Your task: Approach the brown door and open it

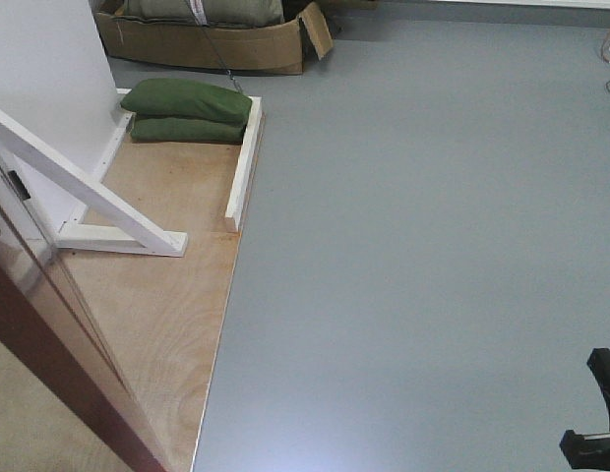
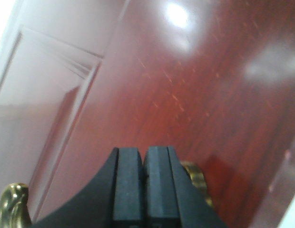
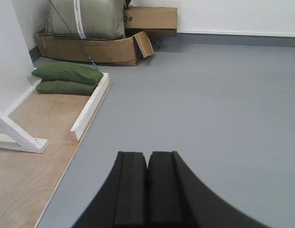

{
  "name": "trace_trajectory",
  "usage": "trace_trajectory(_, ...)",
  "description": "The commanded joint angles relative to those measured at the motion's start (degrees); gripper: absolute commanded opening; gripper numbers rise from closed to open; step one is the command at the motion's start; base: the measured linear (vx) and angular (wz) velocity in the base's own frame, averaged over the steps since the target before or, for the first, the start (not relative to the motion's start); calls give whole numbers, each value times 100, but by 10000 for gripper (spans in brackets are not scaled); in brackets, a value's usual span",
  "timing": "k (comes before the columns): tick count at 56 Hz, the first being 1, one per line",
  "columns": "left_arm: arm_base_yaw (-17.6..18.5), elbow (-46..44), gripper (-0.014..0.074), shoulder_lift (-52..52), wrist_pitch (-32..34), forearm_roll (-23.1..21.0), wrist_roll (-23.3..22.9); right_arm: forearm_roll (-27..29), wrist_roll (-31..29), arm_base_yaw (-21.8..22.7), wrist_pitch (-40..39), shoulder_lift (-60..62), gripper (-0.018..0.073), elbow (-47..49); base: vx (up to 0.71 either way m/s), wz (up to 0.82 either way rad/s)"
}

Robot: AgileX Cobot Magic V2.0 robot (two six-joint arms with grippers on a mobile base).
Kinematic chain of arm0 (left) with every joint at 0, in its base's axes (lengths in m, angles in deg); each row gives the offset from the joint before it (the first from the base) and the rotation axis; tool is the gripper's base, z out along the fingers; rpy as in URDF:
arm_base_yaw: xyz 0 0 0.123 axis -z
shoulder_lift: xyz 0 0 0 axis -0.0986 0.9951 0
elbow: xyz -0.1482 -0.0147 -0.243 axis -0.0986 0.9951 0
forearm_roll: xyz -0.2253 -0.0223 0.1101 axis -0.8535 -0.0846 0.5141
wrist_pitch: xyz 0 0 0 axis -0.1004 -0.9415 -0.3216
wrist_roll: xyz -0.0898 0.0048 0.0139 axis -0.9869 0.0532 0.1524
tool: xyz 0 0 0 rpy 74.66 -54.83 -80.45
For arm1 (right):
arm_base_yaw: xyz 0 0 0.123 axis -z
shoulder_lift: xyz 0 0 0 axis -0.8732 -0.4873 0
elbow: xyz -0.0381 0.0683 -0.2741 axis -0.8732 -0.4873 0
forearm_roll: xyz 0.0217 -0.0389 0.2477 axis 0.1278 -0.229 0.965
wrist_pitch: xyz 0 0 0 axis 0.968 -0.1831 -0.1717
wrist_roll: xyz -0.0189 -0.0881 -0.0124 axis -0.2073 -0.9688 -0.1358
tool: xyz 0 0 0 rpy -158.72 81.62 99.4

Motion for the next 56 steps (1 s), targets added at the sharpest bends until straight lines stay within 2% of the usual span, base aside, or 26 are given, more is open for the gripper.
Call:
trace_trajectory(1, 225, -170, -6, 17, 31, 187, 111, -19, -45, -8, -442, 32, 0, -25, 0, 0)
trace_trajectory(11, 455, -170, -6, 17, 155, 181, 431, -19, -45, -8, -442, 32, 0, -25, 0, 0)
trace_trajectory(24, 499, -163, -6, 177, 692, 187, 438, -19, -45, -8, -442, 32, 0, -25, 0, 0)
trace_trajectory(49, 503, -194, -6, 814, 1052, 176, 362, -19, -45, -8, -470, 32, 0, -25, 0, 0)
trace_trajectory(56, 633, -372, -6, 1000, 1038, 242, 414, -19, -45, -8, -470, 32, 0, -25, 0, 0)
